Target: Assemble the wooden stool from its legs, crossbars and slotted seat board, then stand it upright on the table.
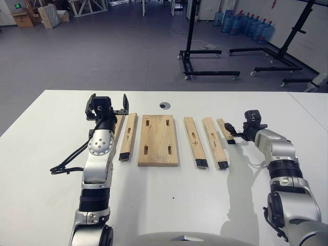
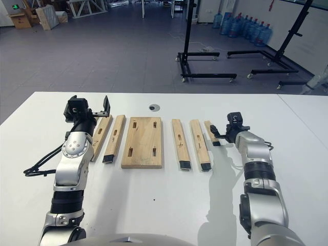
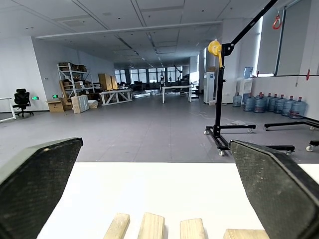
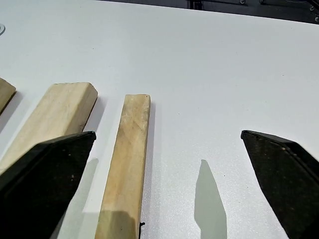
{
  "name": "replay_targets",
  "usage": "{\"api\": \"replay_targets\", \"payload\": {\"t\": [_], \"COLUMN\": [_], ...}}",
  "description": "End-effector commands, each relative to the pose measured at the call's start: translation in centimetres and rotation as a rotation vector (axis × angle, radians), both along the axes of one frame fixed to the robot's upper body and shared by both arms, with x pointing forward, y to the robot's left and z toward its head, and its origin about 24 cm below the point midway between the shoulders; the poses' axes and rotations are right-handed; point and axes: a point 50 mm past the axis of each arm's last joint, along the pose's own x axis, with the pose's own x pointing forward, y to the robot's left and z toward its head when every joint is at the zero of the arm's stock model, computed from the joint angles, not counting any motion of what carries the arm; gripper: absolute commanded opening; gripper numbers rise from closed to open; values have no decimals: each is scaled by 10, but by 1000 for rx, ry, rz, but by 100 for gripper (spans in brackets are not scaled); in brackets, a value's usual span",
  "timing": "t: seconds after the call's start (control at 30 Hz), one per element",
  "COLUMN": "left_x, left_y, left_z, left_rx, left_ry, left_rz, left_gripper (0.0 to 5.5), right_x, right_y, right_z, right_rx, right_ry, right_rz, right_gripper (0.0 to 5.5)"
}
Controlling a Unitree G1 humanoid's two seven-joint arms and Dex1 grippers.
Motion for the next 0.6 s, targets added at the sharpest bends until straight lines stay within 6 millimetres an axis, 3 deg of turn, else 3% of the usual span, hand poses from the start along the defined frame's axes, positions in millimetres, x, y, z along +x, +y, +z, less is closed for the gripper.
{"api": "replay_targets", "payload": {"t": [0.03, 0.33, 0.5, 0.6], "left_x": [2, 2, 2, 2], "left_y": [-1, -2, -2, -2], "left_z": [-1, -1, -1, -1], "left_rx": [14, 9, 8, 8], "left_ry": [12, 12, 11, 11], "left_rz": [-5, -4, -4, -4], "left_gripper": [540, 540, 540, 540], "right_x": [-3, -11, -10, -15], "right_y": [0, 7, 14, 13], "right_z": [-11, -37, -38, -47], "right_rx": [-39, -43, -17, 5], "right_ry": [32, 104, 107, 143], "right_rz": [15, 53, 78, 58], "right_gripper": [538, 538, 538, 494]}}
